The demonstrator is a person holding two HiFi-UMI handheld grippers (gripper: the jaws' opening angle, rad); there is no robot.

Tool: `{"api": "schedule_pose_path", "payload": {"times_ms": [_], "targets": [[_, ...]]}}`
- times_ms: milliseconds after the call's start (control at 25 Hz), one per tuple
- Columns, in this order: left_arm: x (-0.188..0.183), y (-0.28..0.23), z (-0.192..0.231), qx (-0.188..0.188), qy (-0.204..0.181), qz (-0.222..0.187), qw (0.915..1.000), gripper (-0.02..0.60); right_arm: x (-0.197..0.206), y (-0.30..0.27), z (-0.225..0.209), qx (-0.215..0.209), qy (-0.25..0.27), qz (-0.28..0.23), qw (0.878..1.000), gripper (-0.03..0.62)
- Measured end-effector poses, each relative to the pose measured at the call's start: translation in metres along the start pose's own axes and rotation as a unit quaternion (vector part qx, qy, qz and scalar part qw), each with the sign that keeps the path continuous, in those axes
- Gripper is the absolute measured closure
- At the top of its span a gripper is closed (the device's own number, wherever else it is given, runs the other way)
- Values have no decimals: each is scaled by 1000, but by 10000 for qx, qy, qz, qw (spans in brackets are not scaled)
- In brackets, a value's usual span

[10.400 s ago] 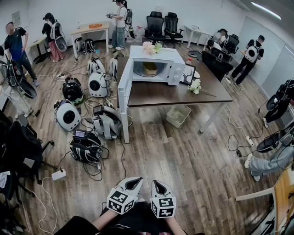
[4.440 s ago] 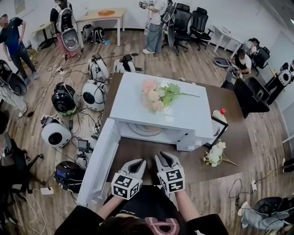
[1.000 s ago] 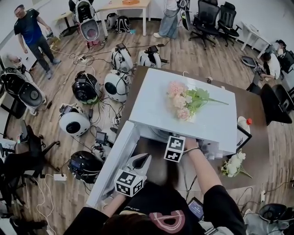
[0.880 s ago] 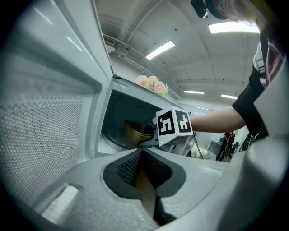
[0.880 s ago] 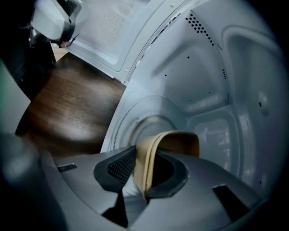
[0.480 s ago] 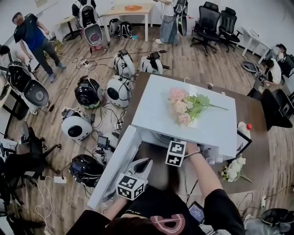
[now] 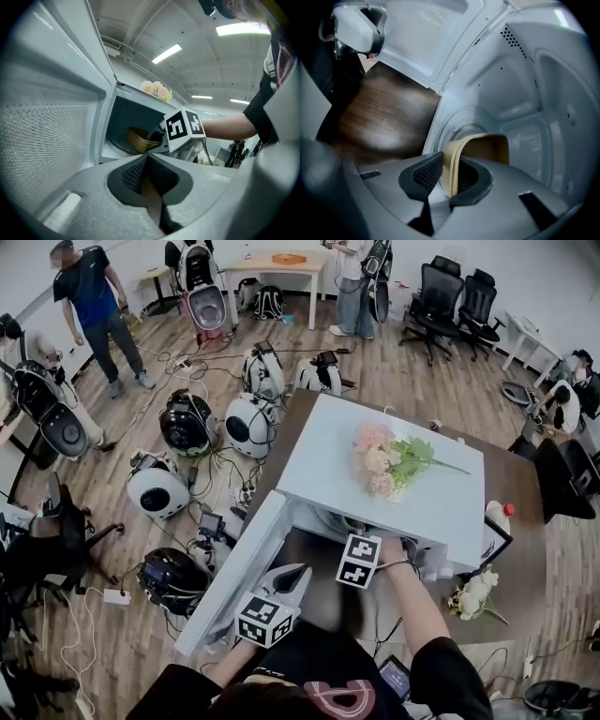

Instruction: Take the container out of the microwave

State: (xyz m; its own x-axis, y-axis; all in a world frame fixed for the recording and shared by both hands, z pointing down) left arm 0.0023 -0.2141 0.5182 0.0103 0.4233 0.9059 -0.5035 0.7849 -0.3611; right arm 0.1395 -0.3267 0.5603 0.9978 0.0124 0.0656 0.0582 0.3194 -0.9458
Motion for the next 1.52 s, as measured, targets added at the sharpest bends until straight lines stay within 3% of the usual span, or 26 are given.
{"api": "schedule_pose_path", "payload": {"times_ms": [520, 1520], "targets": [[4, 8, 6, -177, 97, -1, 9998, 572, -4, 12, 18, 78, -235, -30, 9997, 531], [17, 20, -5, 12, 113, 26, 9999, 572, -25, 47, 73, 44, -596, -235, 9979, 534]]}}
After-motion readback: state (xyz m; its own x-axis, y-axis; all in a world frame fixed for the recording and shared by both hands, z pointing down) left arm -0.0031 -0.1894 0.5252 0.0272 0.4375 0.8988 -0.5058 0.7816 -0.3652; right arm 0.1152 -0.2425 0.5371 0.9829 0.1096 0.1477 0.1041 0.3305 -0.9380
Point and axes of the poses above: the fingertips, and each gripper's own axes: y backward along the fingers, z to its left, x out of its underside, the point moved 6 cm from there along y, backward along the fingers, and after that the axes turned 12 degrees about -x, right-handed, at the moved point
